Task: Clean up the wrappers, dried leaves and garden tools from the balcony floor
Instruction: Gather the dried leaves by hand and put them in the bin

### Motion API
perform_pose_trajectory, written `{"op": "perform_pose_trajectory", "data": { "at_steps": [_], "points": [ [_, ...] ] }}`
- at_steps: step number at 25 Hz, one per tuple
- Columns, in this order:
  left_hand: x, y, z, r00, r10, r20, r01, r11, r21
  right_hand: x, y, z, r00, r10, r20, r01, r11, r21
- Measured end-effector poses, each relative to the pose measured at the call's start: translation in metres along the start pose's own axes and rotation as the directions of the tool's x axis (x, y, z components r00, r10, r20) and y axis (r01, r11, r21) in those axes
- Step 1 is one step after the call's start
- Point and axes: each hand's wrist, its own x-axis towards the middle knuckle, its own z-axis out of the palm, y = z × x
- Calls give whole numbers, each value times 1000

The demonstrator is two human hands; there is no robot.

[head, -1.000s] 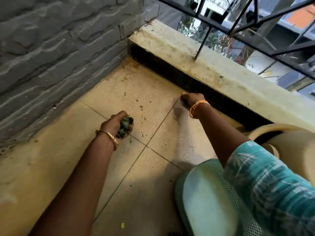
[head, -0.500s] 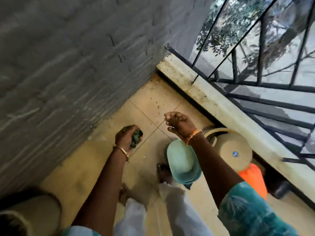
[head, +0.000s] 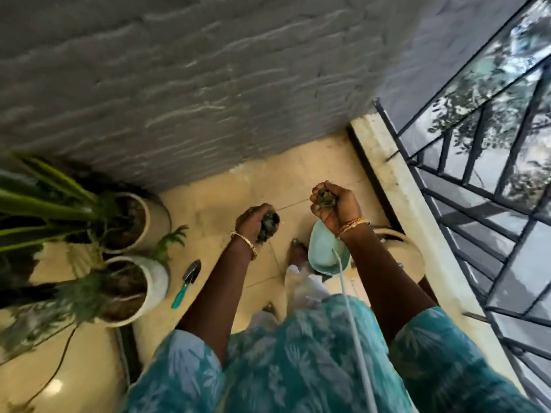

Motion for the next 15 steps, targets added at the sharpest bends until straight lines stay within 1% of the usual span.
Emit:
{"op": "perform_pose_trajectory", "data": {
  "at_steps": [3,6,8,10,11,12,14,15],
  "points": [
    [-38,-25,-42,1000,-22,-4,22,995,-102,-39,43,11,996,73,43,-74,997,13],
    [-84,-58,-91,999,-12,-30,7,984,-180,-80,93,15,981,166,102,-161,986,-50],
    [-117,-83,-122,997,-14,-82,-9,961,-277,-106,124,21,962,235,139,-221,969,-108],
    [-152,-112,-150,990,-23,-142,-37,914,-405,-131,159,26,941,308,143,-278,940,-199],
    [-166,-125,-163,988,-22,-152,-55,875,-481,-140,174,28,928,340,152,-297,922,-250],
    [-181,-139,-174,985,-28,-171,-77,813,-577,-150,189,31,913,374,164,-311,898,-312],
    [-211,-167,-192,970,-58,-235,-141,655,-742,-171,214,39,874,451,182,-324,820,-472],
    [-224,-184,-198,958,-81,-274,-177,585,-791,-183,224,43,851,491,186,-318,764,-562]
  ]
}}
